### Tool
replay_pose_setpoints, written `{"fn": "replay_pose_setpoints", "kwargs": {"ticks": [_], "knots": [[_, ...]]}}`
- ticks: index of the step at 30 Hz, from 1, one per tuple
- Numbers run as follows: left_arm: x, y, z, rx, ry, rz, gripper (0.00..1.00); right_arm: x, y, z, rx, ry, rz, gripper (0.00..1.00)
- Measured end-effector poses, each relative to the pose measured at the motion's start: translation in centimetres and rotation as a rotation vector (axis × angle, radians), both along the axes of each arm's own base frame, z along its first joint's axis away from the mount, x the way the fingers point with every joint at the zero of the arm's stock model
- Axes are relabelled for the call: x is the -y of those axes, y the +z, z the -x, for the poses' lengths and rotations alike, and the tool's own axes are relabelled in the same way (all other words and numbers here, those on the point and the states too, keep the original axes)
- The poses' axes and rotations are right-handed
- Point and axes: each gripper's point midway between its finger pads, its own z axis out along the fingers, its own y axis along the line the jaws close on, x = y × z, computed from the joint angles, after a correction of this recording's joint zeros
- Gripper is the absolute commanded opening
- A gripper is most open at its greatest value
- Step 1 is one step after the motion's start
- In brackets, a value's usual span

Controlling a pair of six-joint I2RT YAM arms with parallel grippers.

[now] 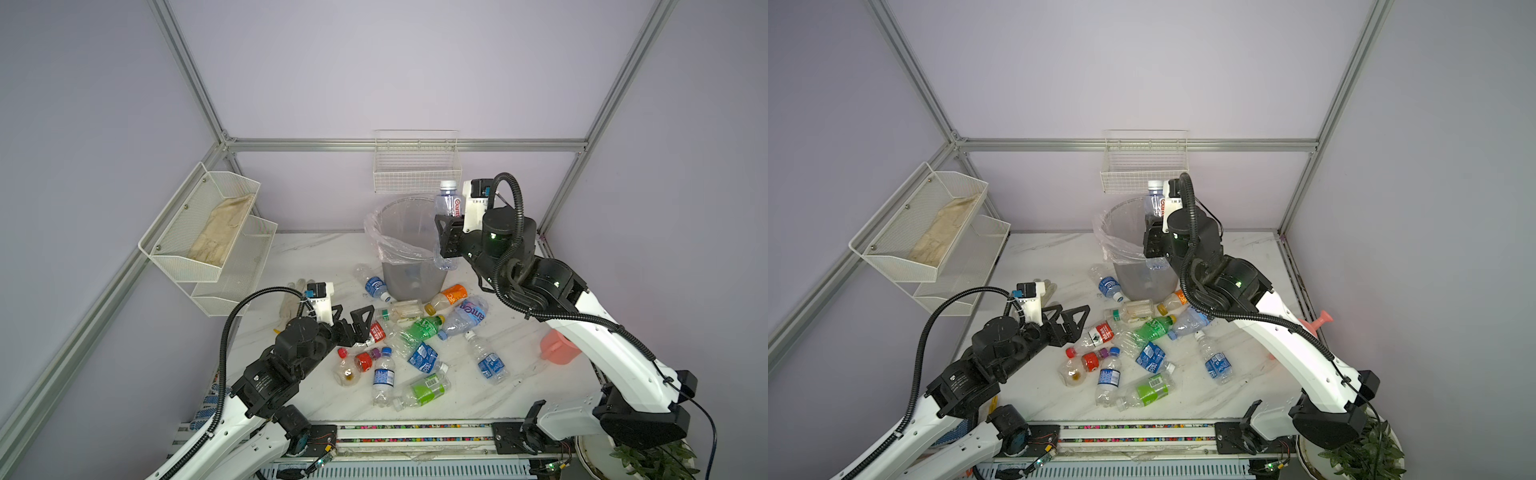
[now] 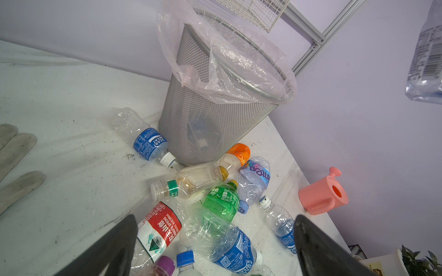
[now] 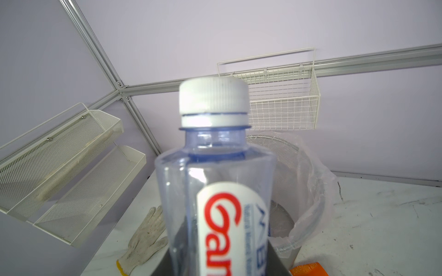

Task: Throw the plastic bottles in the bin
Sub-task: 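Release the Ganten bottle over the bin while the left gripper reaches toward the bottles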

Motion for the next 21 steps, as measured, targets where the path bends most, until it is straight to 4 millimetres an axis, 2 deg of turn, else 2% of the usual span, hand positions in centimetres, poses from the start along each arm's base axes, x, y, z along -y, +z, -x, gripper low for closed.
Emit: {"fn": "replay_pose_setpoints", "kwargs": {"ticks": [4, 7, 11, 12, 13, 15, 16, 18, 20, 21], "knots": [[0.0, 0.0, 0.1, -0.006, -0.001, 0.006, 1.00, -1.4, -0.2, -1.4, 0.005, -0.010, 0.034, 0.26], [0.0, -0.1, 0.1, -0.007, -0.001, 0.005, 1.00, -2.6, -0.9, -3.4, 0.001, -0.025, 0.065, 0.26], [0.0, -0.2, 0.2, -0.012, -0.005, 0.003, 1.00, -3.5, -3.0, -8.0, -0.032, -0.053, 0.098, 0.26], [0.1, -0.3, 0.1, -0.015, -0.007, 0.001, 1.00, -3.3, -4.0, -9.6, -0.052, -0.065, 0.104, 0.32], [0.2, -0.4, 0.1, -0.018, -0.009, -0.001, 1.00, -3.1, -4.9, -11.0, -0.072, -0.075, 0.108, 0.47], [0.2, -0.6, 0.1, -0.025, -0.012, -0.005, 1.00, -2.4, -7.3, -14.3, -0.128, -0.106, 0.124, 0.90], [0.3, -0.6, 0.1, -0.028, -0.014, -0.007, 1.00, -2.0, -8.3, -15.4, -0.150, -0.117, 0.133, 0.97], [0.3, -1.0, 0.1, -0.039, -0.019, -0.016, 1.00, -1.5, -10.6, -16.6, -0.204, -0.123, 0.156, 0.97], [0.4, -1.3, 0.2, -0.049, -0.020, -0.026, 1.00, -1.4, -12.1, -16.0, -0.240, -0.103, 0.170, 0.97], [0.4, -1.4, 0.2, -0.052, -0.021, -0.029, 1.00, -1.5, -12.2, -15.3, -0.249, -0.084, 0.170, 0.97]]}}
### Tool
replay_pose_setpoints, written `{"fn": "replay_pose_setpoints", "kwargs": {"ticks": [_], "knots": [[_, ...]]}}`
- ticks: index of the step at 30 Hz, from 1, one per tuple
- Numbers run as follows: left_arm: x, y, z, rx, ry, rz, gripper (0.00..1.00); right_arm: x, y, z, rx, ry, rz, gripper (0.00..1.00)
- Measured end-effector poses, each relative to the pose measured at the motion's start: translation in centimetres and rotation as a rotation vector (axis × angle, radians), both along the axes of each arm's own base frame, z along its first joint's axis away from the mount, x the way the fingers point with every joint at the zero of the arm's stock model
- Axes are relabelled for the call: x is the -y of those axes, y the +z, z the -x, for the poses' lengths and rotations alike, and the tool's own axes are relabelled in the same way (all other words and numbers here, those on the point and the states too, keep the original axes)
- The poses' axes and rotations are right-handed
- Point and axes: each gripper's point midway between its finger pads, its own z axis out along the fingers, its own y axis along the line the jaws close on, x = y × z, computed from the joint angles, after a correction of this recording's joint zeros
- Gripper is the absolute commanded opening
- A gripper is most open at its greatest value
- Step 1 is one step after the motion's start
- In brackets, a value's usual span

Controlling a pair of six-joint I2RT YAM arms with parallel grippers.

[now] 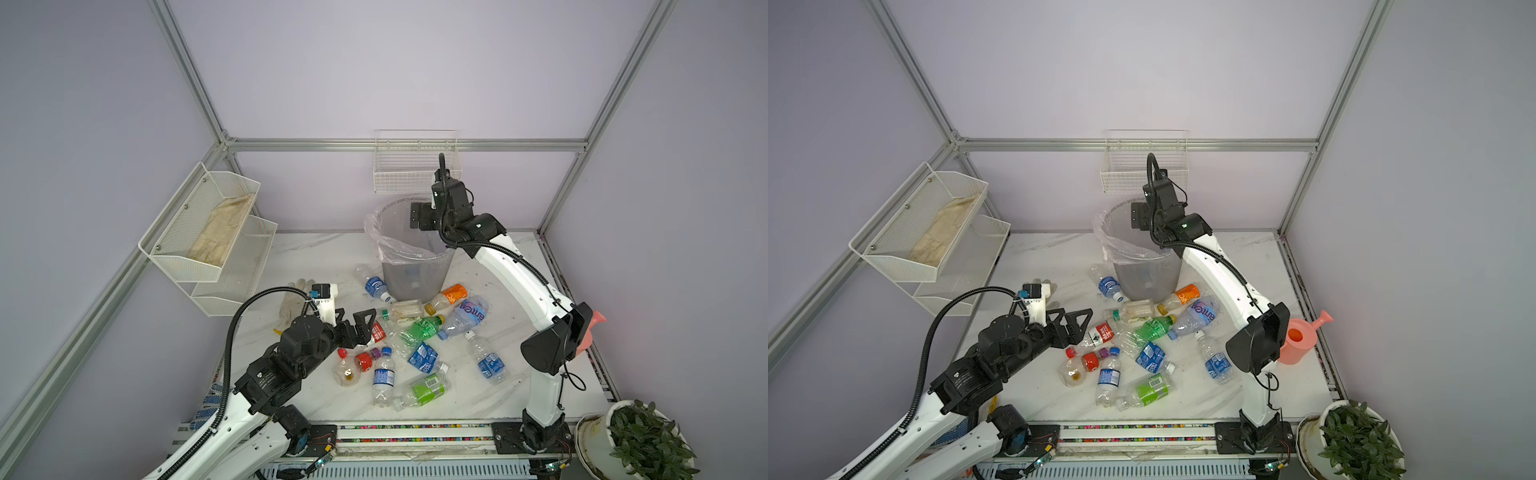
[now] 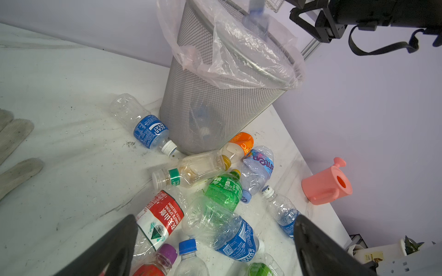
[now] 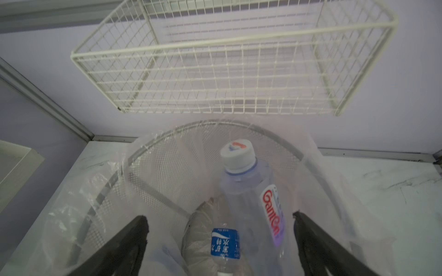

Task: Throw the plastic bottles in the bin
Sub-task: 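Release the Ganten bottle over the bin while the left gripper reaches toward the bottles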

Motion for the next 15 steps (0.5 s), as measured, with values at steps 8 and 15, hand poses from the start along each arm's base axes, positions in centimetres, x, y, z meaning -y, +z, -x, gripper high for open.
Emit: {"fn": "replay_pose_setpoints", "kwargs": {"ticks": [8, 15], "knots": [[0.8, -1.1, 0.0, -0.027, -0.041, -0.039, 1.00, 2.4, 8.2, 6.3, 0.126, 0.057, -0.119, 0.97], [3.8, -3.8, 0.8, -0.076, -0.176, -0.148, 1.00, 5.4, 8.1, 10.0, 0.126, 0.046, -0.134, 0.98]]}}
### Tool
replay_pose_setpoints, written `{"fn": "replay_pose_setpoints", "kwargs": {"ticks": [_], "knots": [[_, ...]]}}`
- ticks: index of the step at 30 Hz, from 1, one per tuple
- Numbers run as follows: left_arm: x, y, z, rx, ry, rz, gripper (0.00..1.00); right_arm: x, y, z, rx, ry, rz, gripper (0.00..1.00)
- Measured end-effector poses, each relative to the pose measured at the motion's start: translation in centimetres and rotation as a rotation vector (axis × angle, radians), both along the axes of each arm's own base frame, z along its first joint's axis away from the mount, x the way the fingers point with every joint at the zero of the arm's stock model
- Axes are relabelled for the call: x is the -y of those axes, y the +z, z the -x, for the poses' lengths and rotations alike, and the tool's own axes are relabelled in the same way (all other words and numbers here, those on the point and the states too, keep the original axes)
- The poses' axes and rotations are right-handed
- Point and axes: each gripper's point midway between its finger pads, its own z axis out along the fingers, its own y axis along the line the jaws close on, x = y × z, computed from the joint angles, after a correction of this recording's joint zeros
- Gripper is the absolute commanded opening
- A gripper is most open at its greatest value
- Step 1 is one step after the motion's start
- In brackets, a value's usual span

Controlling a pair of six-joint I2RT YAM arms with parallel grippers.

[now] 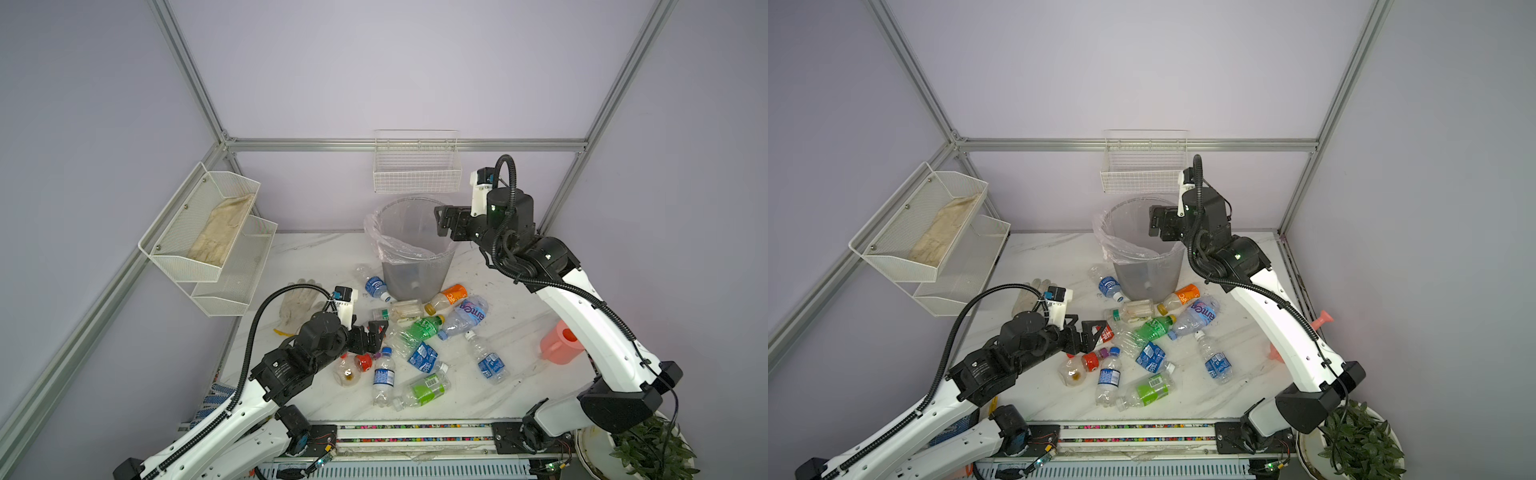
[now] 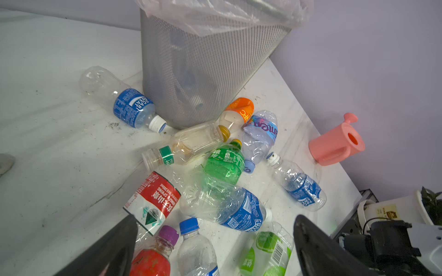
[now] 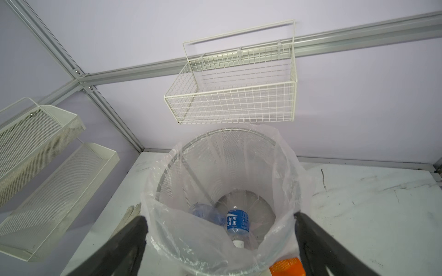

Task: Throw the plastic bottles in the bin
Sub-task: 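Release the Ganten bottle over the bin while the left gripper reaches toward the bottles, then lower the left gripper onto the clear green-label bottle nearest the robot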

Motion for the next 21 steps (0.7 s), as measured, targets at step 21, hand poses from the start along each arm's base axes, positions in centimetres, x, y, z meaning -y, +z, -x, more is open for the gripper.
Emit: {"fn": "replay_pose_setpoints", "kwargs": {"ticks": [21], "knots": [[8.9, -6.7, 6.6, -0.123, -0.428, -0.239, 0.99, 4.2, -7.8, 3.5, -0.139, -0.089, 0.008, 0.98]]}}
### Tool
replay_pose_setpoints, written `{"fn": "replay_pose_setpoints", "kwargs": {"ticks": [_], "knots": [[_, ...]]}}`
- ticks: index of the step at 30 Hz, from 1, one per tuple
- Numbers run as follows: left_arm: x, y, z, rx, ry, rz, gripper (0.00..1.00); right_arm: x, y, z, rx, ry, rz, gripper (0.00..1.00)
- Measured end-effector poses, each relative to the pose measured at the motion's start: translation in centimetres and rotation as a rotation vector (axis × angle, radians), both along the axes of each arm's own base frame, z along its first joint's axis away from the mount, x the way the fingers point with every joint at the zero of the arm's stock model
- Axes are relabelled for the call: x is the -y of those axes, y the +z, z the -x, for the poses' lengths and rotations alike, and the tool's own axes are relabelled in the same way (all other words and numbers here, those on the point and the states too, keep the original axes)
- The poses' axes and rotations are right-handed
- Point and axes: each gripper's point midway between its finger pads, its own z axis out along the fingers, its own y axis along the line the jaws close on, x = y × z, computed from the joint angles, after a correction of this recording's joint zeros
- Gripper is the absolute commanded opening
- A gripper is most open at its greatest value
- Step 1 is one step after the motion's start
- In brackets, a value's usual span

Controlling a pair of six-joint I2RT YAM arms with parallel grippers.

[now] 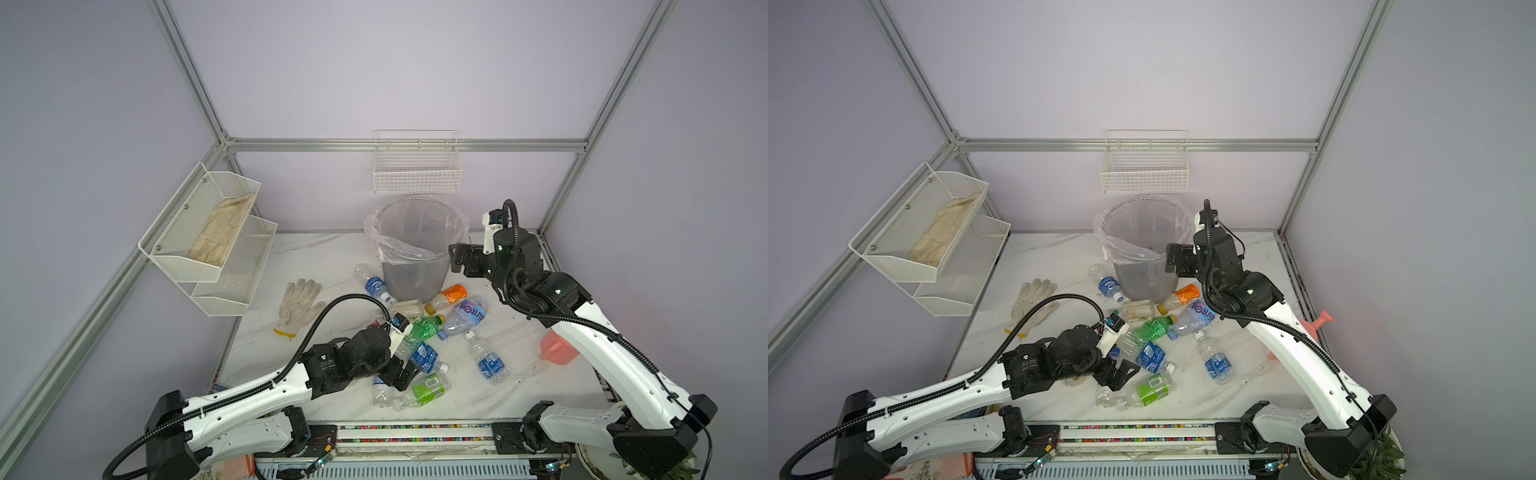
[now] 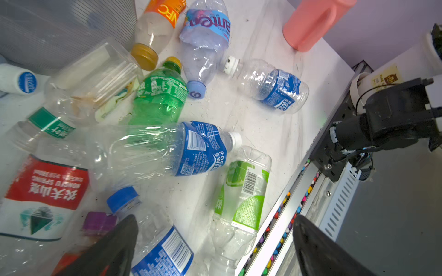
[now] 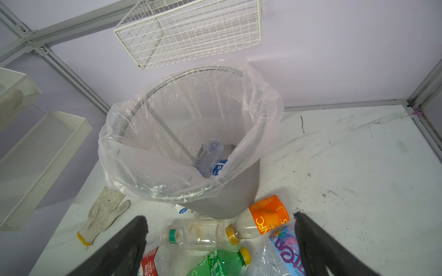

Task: Throw the plastic bottles in the bin
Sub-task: 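Lower the left gripper onto the clear green-label bottle nearest the robot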

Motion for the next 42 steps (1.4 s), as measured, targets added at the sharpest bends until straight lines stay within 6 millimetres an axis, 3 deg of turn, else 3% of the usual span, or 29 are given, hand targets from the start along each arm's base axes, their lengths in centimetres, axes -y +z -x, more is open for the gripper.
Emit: {"fn": "replay_pose_setpoints", "kwargs": {"ticks": [12, 30, 42], "knots": [[4.1, -4.8, 2.9, -0.083, -0.145, -0.161, 0.97, 0.8, 1.2, 0.7, 0.037, -0.007, -0.008, 0.98], [5.5, -9.3, 3.1, -0.130, -0.185, -0.300, 0.94, 0.9, 0.4, 1.9, 0.042, 0.038, -0.007, 0.97], [6.3, -10.8, 3.0, -0.145, -0.200, -0.342, 0.89, 1.0, 0.6, 2.0, 0.059, 0.044, -0.006, 0.97]]}}
